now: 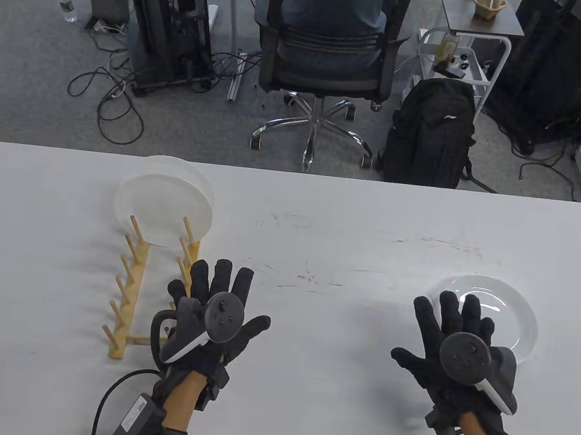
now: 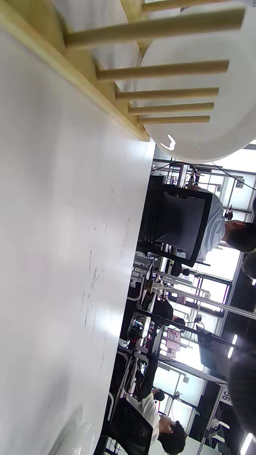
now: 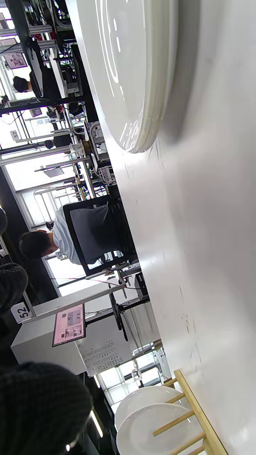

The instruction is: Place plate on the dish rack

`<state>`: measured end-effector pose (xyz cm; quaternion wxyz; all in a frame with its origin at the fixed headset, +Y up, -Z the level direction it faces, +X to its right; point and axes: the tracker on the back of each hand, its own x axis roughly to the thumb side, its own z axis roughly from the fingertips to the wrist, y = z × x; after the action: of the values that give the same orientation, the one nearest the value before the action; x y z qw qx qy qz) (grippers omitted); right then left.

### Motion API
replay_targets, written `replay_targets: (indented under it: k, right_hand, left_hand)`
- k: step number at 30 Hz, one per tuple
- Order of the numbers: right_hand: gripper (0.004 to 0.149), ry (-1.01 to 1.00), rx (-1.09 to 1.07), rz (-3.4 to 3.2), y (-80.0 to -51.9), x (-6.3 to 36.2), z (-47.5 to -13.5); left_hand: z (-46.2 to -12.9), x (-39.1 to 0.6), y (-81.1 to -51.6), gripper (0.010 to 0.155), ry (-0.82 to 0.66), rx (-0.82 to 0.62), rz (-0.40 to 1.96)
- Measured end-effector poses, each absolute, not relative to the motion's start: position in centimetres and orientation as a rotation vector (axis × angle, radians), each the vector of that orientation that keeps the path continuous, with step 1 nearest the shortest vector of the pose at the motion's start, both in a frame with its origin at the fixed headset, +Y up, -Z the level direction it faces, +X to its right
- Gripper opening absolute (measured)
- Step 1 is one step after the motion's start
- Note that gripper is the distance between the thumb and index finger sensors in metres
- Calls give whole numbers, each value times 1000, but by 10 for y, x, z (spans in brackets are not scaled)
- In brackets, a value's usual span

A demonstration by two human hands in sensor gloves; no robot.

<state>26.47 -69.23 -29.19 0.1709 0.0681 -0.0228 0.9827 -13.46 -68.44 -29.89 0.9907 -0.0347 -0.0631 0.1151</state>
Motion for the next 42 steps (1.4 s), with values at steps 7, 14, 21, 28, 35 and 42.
replay_targets:
  k: [7, 14, 21, 28, 35, 42]
  right_hand:
    - [90, -34, 182, 2790, -693, 265, -292]
    - [89, 3, 175, 2782, -693, 264, -292]
    - [88, 51, 171, 2794, -695, 262, -293]
    - [85, 91, 176, 2753, -696, 262, -293]
    - [70, 89, 182, 2738, -673, 251, -291]
    - [72, 2, 55, 2663, -618, 266, -326]
  left_hand:
    - [-299, -135, -685, 88, -128, -78, 231]
    - [-299, -134, -686, 89, -127, -96, 226]
    - [-299, -134, -686, 89, -128, -113, 224]
    - [-300, -132, -687, 89, -139, -130, 234]
    - [-301, -129, -689, 89, -147, -149, 241]
    - [-302, -128, -691, 89, -158, -172, 239]
